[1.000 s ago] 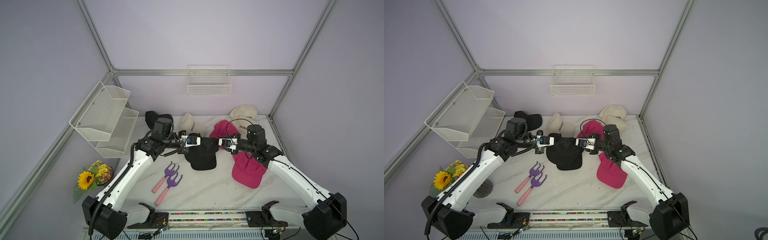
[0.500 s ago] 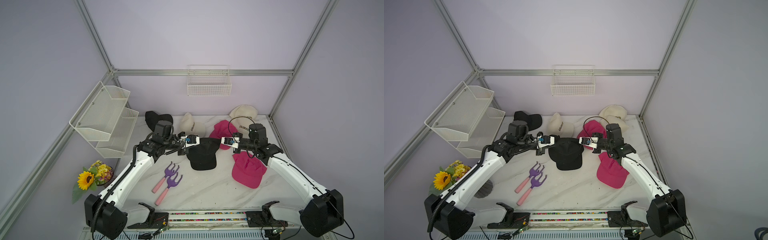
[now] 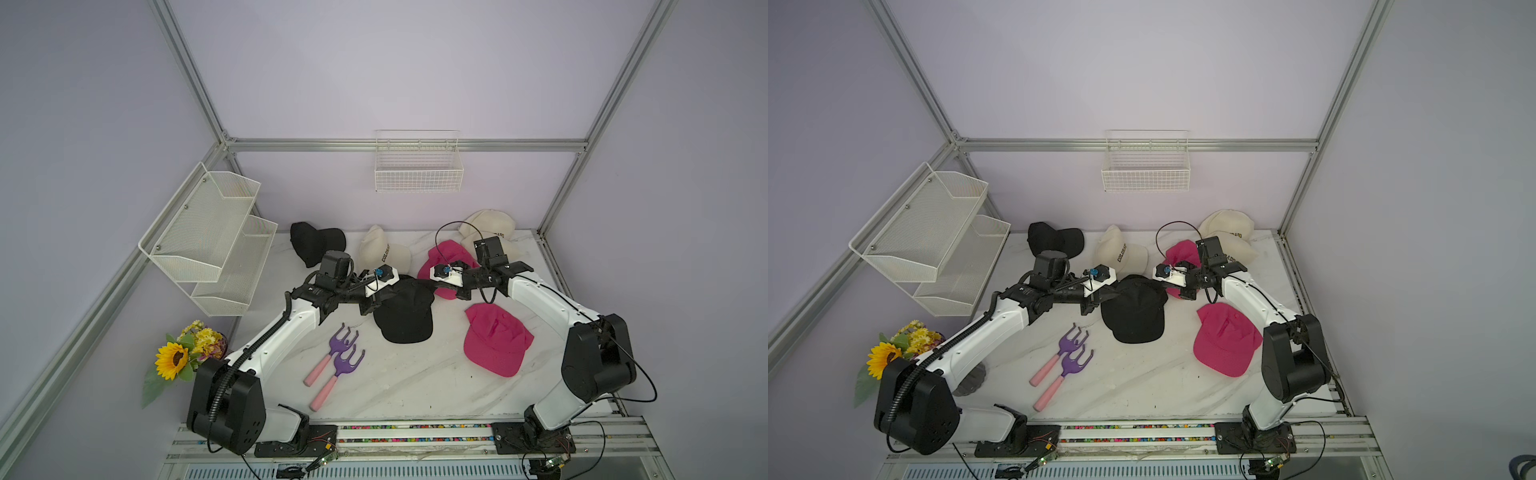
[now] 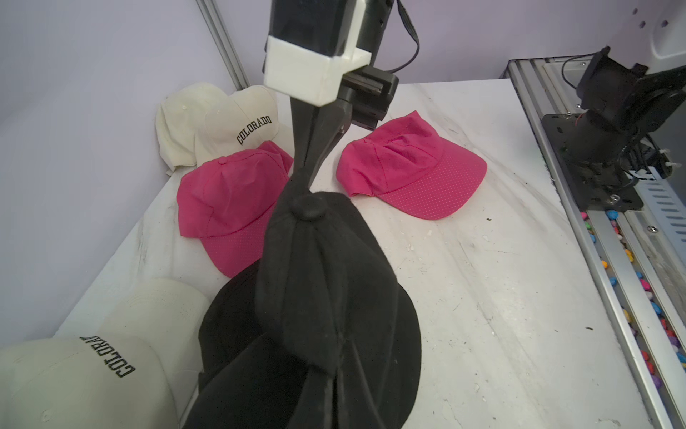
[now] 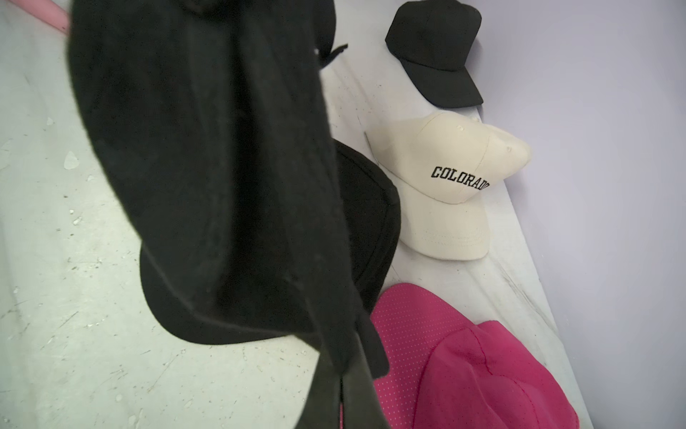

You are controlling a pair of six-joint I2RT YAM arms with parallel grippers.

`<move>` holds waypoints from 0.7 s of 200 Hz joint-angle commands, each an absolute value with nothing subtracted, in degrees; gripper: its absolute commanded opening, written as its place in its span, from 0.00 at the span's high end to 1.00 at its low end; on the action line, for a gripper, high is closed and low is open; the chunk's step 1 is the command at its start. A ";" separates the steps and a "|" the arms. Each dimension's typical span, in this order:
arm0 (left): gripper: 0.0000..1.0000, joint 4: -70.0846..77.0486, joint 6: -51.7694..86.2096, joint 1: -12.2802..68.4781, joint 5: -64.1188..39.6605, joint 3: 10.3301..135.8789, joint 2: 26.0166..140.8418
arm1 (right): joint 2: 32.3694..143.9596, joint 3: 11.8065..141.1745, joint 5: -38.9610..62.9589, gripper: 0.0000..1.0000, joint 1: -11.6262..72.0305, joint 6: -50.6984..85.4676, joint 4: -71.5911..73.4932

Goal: Stack the baseball caps by color
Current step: Place the baseball cap on the baseball cap.

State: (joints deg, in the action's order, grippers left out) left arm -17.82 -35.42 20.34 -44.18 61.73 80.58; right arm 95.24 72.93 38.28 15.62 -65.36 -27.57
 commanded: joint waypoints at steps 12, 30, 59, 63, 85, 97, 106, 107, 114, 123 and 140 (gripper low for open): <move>1.00 -20.84 -36.54 19.69 -45.75 65.60 84.85 | 97.65 76.96 35.60 1.00 14.09 -65.74 -31.94; 1.00 -22.64 -38.52 19.27 -45.96 67.14 86.42 | 98.41 78.90 35.68 1.00 13.60 -65.94 -34.25; 1.00 -23.30 -39.85 18.64 -45.80 68.07 89.26 | 98.87 78.68 36.29 1.00 13.64 -66.06 -34.67; 1.00 -23.45 -39.95 18.63 -45.71 68.18 89.78 | 99.08 78.50 36.11 1.00 13.70 -66.09 -34.48; 1.00 -26.49 -42.78 18.39 -44.78 70.00 92.65 | 100.02 77.23 35.46 1.00 13.71 -65.25 -32.08; 1.00 -27.73 -42.86 18.13 -43.76 70.97 94.27 | 99.95 76.39 36.11 1.00 13.66 -63.82 -29.54; 1.00 -28.71 -43.22 17.94 -43.03 71.72 95.16 | 99.70 75.65 36.40 1.00 13.71 -63.42 -28.13; 1.00 -28.81 -43.27 17.89 -43.01 71.76 95.30 | 99.68 75.57 36.39 1.00 13.71 -63.26 -27.91; 1.00 -29.14 -43.46 17.85 -42.43 71.89 95.98 | 99.38 74.85 36.26 1.00 13.78 -62.04 -25.96; 1.00 -29.18 -43.78 17.74 -41.50 71.86 96.67 | 99.10 73.94 36.01 1.00 13.72 -61.18 -24.16; 0.99 -29.68 -44.33 17.75 -41.39 71.96 98.15 | 98.95 72.63 35.07 1.00 13.78 -60.39 -22.92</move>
State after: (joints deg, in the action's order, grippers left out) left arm -25.58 -41.67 18.35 -42.65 70.67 96.84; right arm 99.59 74.26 36.62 14.31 -63.26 -27.66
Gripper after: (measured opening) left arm 0.047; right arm 0.046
